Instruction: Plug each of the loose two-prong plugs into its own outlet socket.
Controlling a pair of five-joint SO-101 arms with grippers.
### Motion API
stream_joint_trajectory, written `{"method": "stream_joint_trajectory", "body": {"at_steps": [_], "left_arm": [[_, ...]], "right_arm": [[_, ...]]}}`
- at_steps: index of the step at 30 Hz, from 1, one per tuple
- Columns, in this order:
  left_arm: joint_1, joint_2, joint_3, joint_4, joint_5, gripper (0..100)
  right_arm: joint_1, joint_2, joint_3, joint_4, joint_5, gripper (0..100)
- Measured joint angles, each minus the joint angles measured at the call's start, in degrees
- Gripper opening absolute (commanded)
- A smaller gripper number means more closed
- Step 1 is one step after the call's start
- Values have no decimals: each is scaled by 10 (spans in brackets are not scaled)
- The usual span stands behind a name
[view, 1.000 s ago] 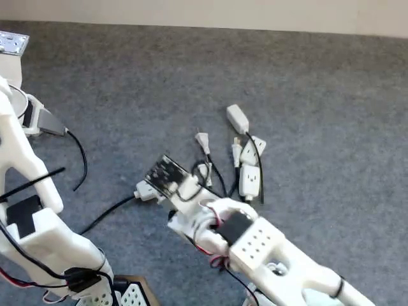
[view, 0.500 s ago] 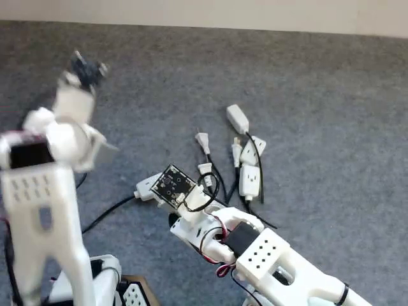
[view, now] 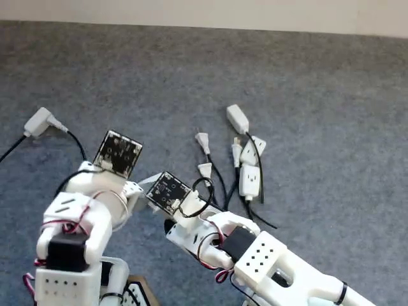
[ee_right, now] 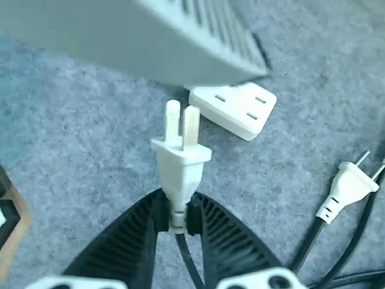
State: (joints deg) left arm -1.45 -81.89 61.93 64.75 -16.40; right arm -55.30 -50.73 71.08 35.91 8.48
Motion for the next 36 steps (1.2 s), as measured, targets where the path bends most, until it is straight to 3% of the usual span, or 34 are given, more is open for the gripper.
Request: {"method": "stream_joint_trajectory", "body": {"at_steps": [8,21,36], "left_arm": [[37,-69,108,0,11,362],[35,-174,214,-10,15,362],[37,-178,216,-7,11,361]], "right_arm": [[6,-1,-8,33,0,5],[47,-17,-196,220,3,5],[53,-24,-200,225,23,5]]}}
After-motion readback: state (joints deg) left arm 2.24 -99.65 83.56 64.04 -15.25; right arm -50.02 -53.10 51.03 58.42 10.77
